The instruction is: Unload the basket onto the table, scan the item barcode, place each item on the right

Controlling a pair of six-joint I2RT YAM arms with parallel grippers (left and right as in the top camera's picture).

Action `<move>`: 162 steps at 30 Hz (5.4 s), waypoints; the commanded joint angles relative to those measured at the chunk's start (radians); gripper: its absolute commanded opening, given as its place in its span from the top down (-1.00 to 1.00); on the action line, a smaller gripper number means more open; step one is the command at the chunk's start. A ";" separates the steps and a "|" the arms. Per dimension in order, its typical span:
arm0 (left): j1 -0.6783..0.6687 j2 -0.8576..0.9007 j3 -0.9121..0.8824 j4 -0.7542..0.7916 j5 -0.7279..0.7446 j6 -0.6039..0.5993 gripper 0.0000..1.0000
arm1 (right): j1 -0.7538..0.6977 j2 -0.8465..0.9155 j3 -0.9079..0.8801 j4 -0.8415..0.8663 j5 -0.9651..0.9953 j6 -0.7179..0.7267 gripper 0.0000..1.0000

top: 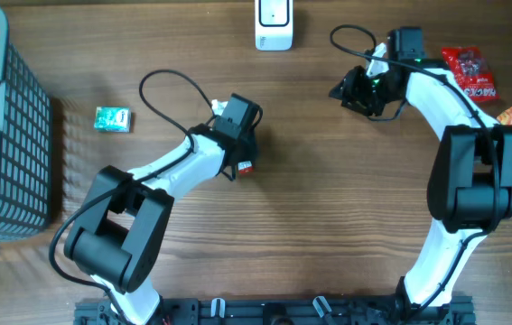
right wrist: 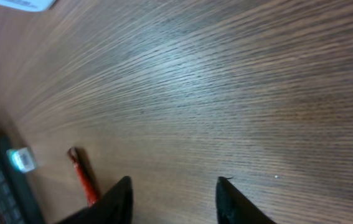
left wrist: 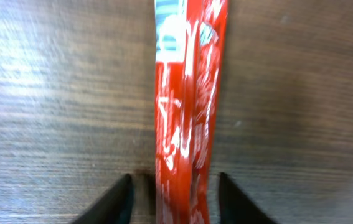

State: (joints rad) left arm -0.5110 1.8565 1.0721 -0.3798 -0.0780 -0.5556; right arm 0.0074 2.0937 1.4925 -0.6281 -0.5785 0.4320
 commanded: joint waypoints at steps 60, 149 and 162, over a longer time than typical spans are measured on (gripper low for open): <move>0.821 -0.953 0.386 -0.822 -0.181 -0.002 -1.00 | 0.478 0.118 -0.016 -0.040 -0.095 0.092 -0.57; 0.513 0.039 0.385 -0.842 0.928 0.554 -0.69 | 0.407 0.056 -0.027 -0.048 -0.846 -0.282 0.91; 0.513 0.039 0.385 -0.800 1.133 0.638 -0.33 | 0.389 0.056 -0.027 0.021 -1.007 -0.242 0.91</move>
State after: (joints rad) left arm 0.0063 1.8835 1.4590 -1.1912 0.9565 0.0551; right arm 0.4065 2.1666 1.4738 -0.6228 -1.5005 0.1822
